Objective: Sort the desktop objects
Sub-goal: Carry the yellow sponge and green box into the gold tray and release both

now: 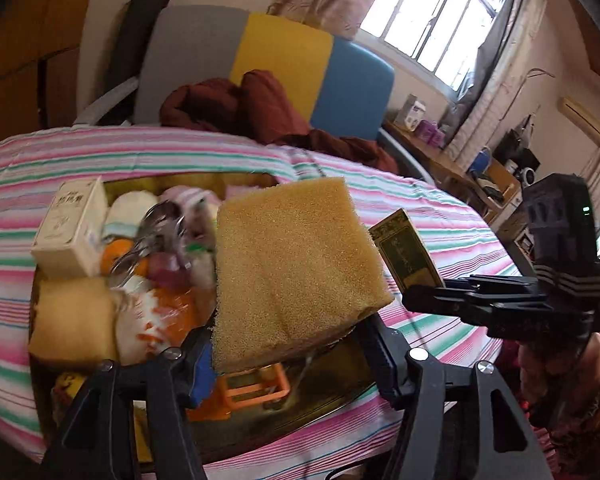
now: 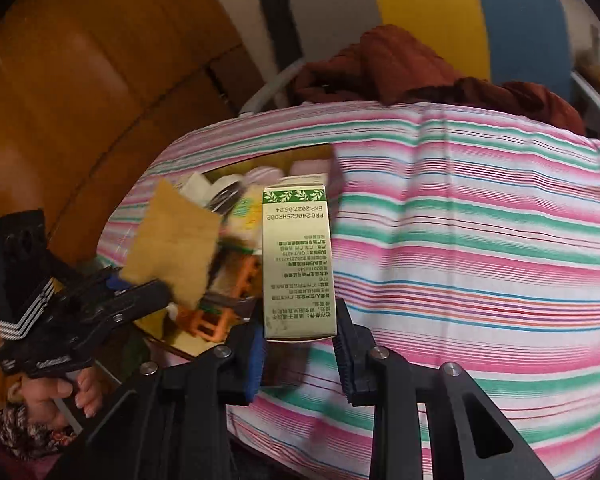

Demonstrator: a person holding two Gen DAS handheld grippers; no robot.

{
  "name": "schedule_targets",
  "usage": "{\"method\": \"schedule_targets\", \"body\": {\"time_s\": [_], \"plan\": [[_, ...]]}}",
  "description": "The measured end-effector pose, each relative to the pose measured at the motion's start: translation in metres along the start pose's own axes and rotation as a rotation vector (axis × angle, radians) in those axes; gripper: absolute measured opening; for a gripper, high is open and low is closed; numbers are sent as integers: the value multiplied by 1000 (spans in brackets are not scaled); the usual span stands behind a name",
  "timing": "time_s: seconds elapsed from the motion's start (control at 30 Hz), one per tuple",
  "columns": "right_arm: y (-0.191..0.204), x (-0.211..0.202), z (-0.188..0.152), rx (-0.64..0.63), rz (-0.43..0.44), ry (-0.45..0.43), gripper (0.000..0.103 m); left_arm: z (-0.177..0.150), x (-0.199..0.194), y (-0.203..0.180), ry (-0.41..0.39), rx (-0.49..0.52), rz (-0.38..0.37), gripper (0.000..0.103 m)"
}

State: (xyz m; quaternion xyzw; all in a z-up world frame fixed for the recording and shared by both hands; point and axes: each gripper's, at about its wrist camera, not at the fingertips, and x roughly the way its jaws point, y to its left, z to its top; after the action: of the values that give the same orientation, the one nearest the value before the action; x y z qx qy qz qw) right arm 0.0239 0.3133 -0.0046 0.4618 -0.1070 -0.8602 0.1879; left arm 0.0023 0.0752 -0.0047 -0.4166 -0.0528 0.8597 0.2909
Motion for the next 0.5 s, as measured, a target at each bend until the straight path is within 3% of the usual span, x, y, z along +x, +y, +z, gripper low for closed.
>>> {"method": "schedule_targets", "body": {"time_s": [0.07,0.1,0.13,0.2,0.37,0.43,0.5], "plan": [[15,13,-1,-26,20,20,32,-8,7,5,42,-1,32,68],[22,20,-3,-36,23,32,40,-12,8,6,56,-5,52,68],[28,27,-4,-42,21,44,57,-16,9,8,67,-9,59,69],[32,34,-10,-36,10,46,67,-22,6,11,62,-18,35,70],[26,30,-15,-18,40,31,62,-29,-3,17,54,-24,8,70],[29,29,-16,-36,39,43,39,-32,-6,24,49,-41,-7,70],[34,29,-16,-60,48,59,31,-34,-6,27,55,-49,-38,70]]}}
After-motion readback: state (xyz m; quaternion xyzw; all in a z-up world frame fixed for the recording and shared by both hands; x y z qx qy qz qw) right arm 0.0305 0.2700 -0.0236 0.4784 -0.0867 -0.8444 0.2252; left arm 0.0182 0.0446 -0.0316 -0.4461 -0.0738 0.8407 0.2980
